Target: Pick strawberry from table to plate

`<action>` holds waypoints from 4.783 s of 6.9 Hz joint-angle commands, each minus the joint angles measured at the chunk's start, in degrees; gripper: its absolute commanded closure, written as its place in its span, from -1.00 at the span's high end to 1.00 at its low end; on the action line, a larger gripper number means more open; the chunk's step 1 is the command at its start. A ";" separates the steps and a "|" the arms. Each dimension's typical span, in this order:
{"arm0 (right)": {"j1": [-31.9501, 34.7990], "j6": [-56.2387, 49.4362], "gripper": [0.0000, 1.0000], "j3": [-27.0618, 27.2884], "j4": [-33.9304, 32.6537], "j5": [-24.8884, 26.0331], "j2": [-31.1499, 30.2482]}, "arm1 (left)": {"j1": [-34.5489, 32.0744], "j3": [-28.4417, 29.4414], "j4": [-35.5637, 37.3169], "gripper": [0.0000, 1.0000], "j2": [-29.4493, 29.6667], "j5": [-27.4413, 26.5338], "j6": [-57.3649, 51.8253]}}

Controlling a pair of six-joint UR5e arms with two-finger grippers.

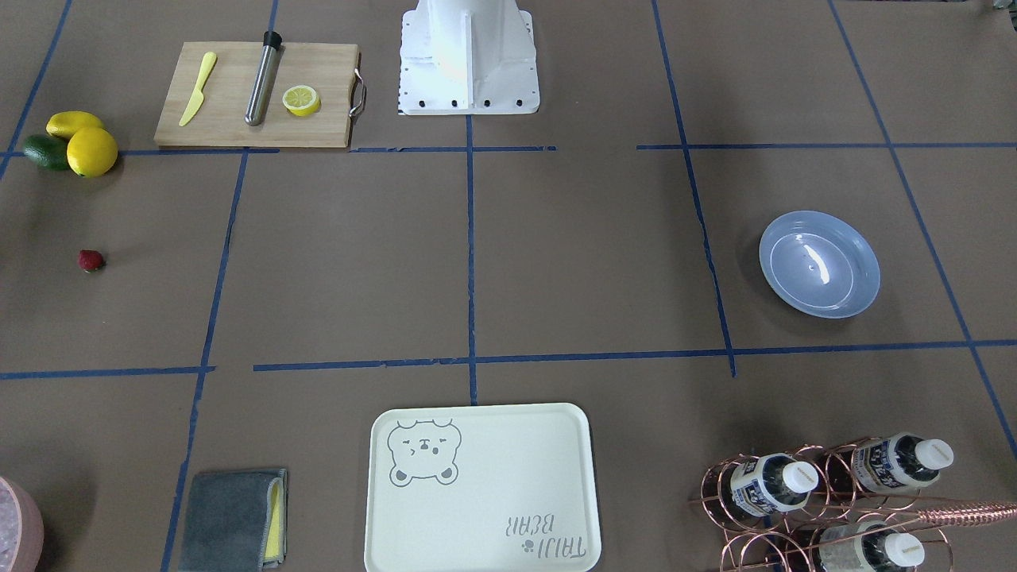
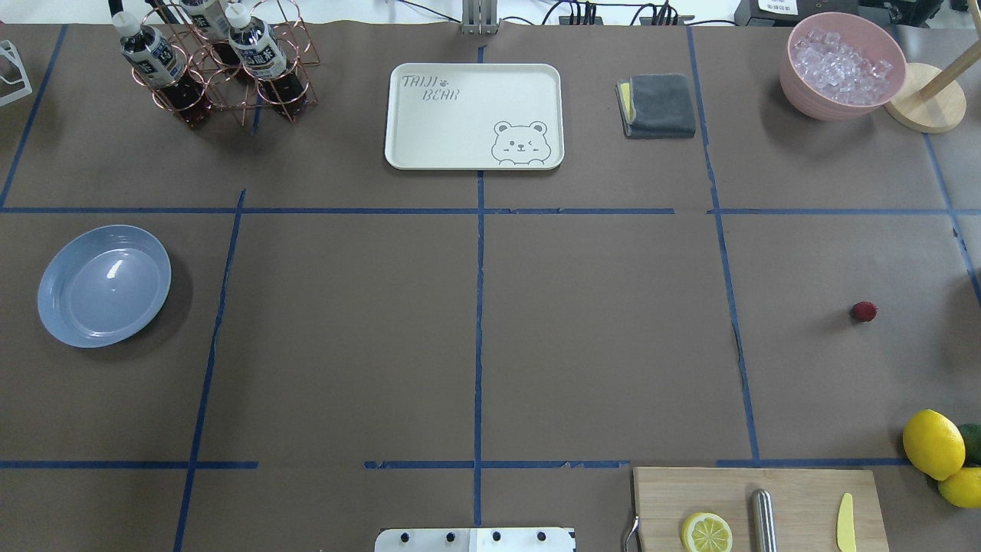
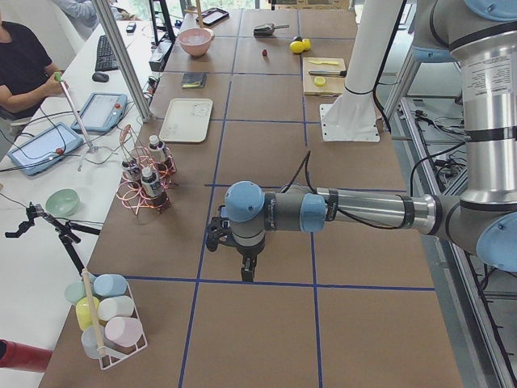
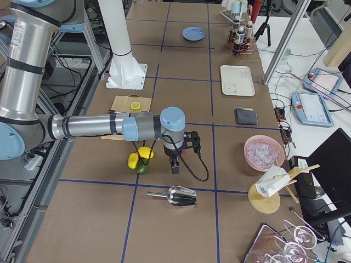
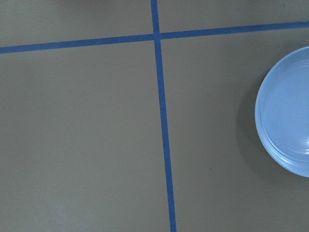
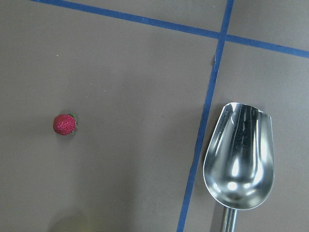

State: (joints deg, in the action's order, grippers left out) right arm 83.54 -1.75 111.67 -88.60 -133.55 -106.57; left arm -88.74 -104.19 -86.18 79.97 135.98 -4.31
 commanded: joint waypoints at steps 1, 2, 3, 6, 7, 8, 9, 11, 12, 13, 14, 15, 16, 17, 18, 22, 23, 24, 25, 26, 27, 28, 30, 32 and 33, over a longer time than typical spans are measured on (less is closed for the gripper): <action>0.22 0.08 1.00 0.04 -1.30 -1.26 -0.05 | -0.02 0.39 0.30 1.00 0.45 0.07 0.09; 0.22 0.17 1.00 0.04 -1.57 -1.44 0.30 | -0.02 0.04 0.05 1.00 0.53 0.07 0.00; 0.22 0.09 1.00 0.04 -2.71 -1.62 0.66 | -0.02 -0.23 -0.22 1.00 0.53 0.07 -0.09; 0.22 0.00 1.00 1.36 -2.11 -1.71 -0.13 | -0.20 -1.63 -0.66 1.00 0.36 0.07 0.00; 0.22 0.08 1.00 1.36 -2.02 -1.71 -0.13 | -0.20 -1.90 -0.83 1.00 0.71 1.20 0.44; 0.22 0.00 1.00 1.88 -1.76 -1.62 -0.22 | -0.11 -1.72 -2.58 1.00 1.23 3.30 -0.08; 0.13 0.00 1.00 2.06 -1.75 -1.71 -0.22 | 0.24 -0.59 -6.25 1.00 1.24 4.02 0.09; 0.13 0.00 1.00 2.07 -1.75 -2.23 -0.22 | 0.50 0.03 -9.00 1.00 0.97 9.09 0.17; 0.13 0.00 1.00 1.98 -1.84 -4.06 -0.31 | 2.24 1.34 -9.36 1.00 1.32 10.43 0.35; 0.13 -0.09 1.00 1.98 -1.75 -4.60 -0.57 | 7.57 5.44 -15.89 1.00 2.46 10.44 0.53; 0.13 0.00 1.00 2.06 -1.75 -4.70 -0.66 | 10.58 10.44 -24.57 1.00 2.99 10.09 4.96; 0.13 -0.09 1.00 2.07 -1.67 -4.78 -0.66 | 16.00 13.19 -32.31 1.00 4.47 8.87 16.49; 0.13 0.08 1.00 2.15 -1.84 -4.79 -0.66 | 19.97 13.83 -39.52 1.00 4.49 0.68 24.96; 0.13 0.17 1.00 2.07 -1.93 -4.79 -0.57 | 23.41 16.44 -44.03 1.00 4.66 -3.23 30.62; 0.05 0.17 1.00 2.07 -1.93 -4.79 -0.66 | 23.62 18.39 -45.12 0.96 5.80 -3.27 32.50; 0.05 0.17 1.00 1.72 -2.37 -5.48 -0.40 | 26.60 23.32 -45.05 0.77 10.02 -3.44 36.21; 0.05 0.17 1.00 1.71 -2.19 -6.27 -0.48 | 27.30 23.59 -45.04 0.66 10.11 -3.44 36.12; 0.05 0.17 1.00 1.71 -2.28 -6.37 -0.48 | 27.92 23.59 -45.04 0.46 10.11 -3.44 36.12; 0.05 0.17 1.00 1.71 -2.19 -6.72 -0.48 | 28.62 23.50 -44.87 0.23 10.03 -3.44 36.21; 0.05 0.26 1.00 1.71 -2.19 -8.02 -0.48 | 28.63 23.59 -44.87 -0.53 10.11 -3.44 36.12; 0.05 0.26 1.00 1.71 -2.28 -8.47 -0.48 | 28.63 23.68 -44.87 -1.00 10.11 -3.44 36.12; 0.05 0.26 1.00 1.71 -2.28 -8.48 -0.48 | 28.63 23.33 -45.04 -1.00 10.11 -3.18 36.21; 0.05 0.26 1.00 1.89 -2.11 -8.65 -0.48 | 28.63 20.27 -44.52 -1.00 10.20 3.79 36.65; 0.05 0.26 1.00 1.98 -2.02 -8.65 -0.48 | 28.63 13.88 -45.13 -1.00 12.31 9.65 52.56; 0.05 0.26 1.00 1.98 -1.93 -8.65 -0.48 | 28.89 9.75 -45.05 -1.00 14.75 9.65 61.35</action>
State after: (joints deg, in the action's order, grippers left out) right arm 83.58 -1.51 113.62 -90.61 -142.20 -107.05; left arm -60.04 -89.68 -131.21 92.57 144.68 47.01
